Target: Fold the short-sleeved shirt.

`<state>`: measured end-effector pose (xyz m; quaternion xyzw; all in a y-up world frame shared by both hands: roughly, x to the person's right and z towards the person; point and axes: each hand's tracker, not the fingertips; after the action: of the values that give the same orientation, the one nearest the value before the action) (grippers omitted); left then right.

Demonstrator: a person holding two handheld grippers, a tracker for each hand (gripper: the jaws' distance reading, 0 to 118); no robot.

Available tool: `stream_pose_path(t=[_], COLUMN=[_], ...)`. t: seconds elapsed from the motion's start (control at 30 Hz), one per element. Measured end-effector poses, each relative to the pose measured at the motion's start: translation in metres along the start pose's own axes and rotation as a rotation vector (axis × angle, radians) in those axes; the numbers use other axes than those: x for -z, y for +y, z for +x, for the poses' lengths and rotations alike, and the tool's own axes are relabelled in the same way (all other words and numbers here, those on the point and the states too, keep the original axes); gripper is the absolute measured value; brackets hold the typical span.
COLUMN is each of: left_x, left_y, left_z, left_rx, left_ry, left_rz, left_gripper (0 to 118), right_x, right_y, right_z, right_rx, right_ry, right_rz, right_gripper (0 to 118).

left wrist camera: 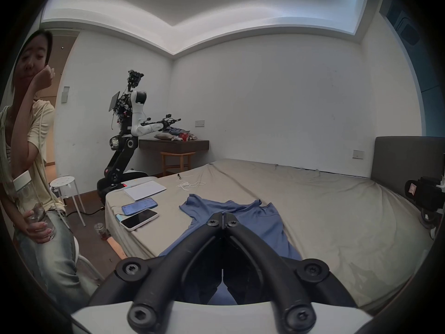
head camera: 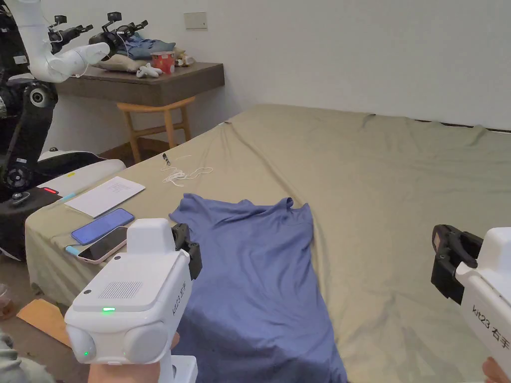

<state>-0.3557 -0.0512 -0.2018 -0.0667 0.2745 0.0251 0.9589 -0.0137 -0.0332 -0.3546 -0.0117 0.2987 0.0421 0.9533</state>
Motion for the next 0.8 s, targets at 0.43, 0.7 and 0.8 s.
stream_pose_path(t=[0.43, 0.7, 0.8], left_x=[0.095, 0.267, 0.316], left_y=[-0.002, -0.039, -0.057], left_z=[0.059, 0.146, 0.165], left_rx=[0.06, 0.057, 0.093], left_ry=[-0.177, -0.315, -0.242], left_rz=[-0.253, -0.494, -0.542], left_gripper=[5, 112, 111], right_x=[-0.004, -0.001, -0.005], right_y=[-0.016, -0.035, -0.042], right_z=[0.019, 0.049, 0.057], right_rx=[-0.067, 0.058, 0.058], right_ry=[0.068, 0.031, 0.005], right_rz=[-0.125, -0.279, -0.319], right_gripper=[3, 3, 3])
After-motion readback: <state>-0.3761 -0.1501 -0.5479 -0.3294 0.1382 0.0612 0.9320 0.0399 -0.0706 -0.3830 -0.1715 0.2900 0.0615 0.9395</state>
